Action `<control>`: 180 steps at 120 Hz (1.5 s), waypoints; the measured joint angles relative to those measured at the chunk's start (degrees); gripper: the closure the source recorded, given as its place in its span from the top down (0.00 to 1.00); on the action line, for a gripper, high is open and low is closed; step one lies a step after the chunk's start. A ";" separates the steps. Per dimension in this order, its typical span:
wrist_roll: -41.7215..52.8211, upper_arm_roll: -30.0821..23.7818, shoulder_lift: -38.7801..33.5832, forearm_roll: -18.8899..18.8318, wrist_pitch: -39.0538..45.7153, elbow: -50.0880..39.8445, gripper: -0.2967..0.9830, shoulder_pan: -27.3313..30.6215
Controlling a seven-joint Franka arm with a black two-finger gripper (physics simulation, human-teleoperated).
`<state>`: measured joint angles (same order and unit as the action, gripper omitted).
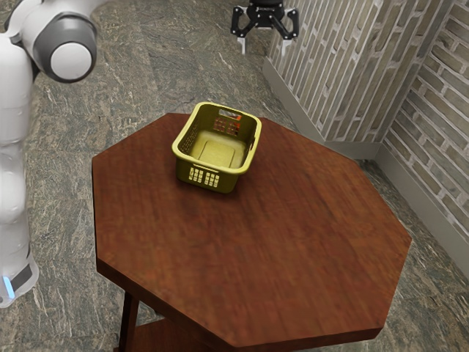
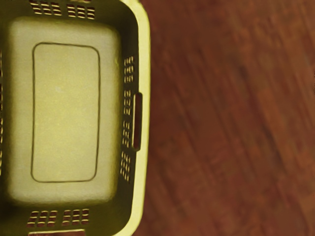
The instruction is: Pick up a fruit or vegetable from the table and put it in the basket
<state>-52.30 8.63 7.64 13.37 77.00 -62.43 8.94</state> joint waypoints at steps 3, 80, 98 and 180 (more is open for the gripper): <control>-0.96 0.26 -0.05 0.05 0.18 -0.01 0.76 0.13; -13.41 10.74 4.73 2.91 6.30 -7.84 0.76 2.72; -10.87 10.46 4.78 1.57 10.25 -10.99 0.76 2.18; 14.48 9.44 6.77 -3.35 23.07 -18.65 0.76 1.93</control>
<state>-37.82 18.07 14.41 10.02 100.07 -81.08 10.88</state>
